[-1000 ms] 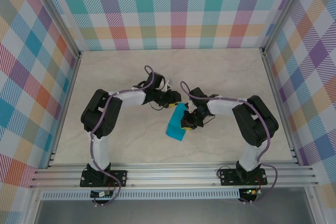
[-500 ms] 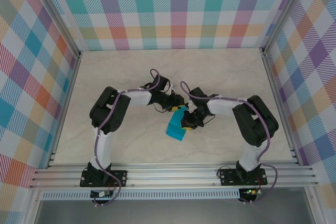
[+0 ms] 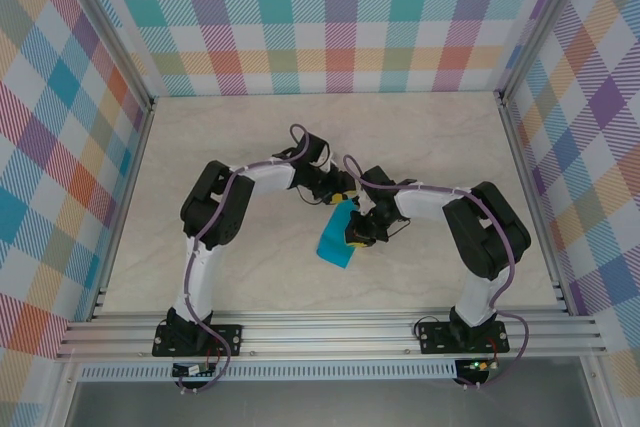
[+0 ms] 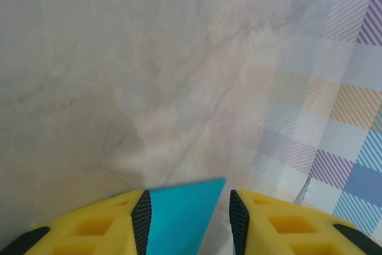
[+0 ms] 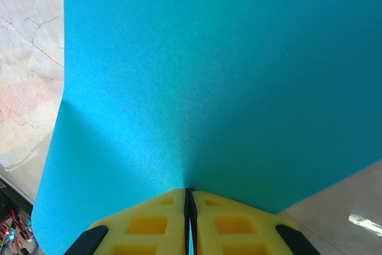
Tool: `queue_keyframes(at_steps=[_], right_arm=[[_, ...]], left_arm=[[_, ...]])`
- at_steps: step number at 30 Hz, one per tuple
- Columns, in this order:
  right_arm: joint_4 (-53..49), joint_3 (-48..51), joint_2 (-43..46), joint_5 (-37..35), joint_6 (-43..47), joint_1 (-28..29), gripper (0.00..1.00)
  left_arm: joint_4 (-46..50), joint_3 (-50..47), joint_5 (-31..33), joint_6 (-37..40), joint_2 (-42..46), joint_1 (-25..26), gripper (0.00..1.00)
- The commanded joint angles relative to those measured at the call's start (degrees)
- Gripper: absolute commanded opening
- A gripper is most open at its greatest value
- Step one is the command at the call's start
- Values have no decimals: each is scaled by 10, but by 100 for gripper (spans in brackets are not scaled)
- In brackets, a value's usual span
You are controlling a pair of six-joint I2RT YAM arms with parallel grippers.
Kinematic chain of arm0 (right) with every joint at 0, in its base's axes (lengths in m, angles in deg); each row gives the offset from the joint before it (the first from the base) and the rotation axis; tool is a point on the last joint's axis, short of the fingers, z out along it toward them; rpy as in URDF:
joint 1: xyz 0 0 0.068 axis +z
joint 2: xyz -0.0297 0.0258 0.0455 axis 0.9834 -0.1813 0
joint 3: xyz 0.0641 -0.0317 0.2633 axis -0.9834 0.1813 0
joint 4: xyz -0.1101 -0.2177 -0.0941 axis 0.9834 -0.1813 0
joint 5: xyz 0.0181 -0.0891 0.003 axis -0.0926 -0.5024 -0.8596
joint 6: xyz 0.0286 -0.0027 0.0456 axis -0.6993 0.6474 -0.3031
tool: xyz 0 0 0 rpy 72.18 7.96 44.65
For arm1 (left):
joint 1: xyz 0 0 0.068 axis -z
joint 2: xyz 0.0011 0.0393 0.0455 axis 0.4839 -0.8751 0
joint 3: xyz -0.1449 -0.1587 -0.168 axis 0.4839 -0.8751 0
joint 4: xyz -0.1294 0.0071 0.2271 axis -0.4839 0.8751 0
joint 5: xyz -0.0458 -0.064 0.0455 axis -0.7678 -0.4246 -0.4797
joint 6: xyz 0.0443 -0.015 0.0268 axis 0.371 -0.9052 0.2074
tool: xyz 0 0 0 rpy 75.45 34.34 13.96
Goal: Fold a paper plane with a square sheet of paper (fold left side to right side)
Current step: First fold the square sheet of paper in half at the center of the table.
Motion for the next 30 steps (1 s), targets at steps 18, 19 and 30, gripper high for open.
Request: queue_keyframes(at_steps=[18, 19, 30], right_arm=[[-26, 26, -24, -53, -9, 1, 12], [-27, 25, -25, -53, -9, 1, 12], [-37, 18, -31, -60, -8, 1, 12]], left_arm=[[-7, -167, -4, 93, 246, -76, 45], [-12, -186, -15, 86, 258, -74, 45], [-82, -281, -27, 44, 246, 2, 43]])
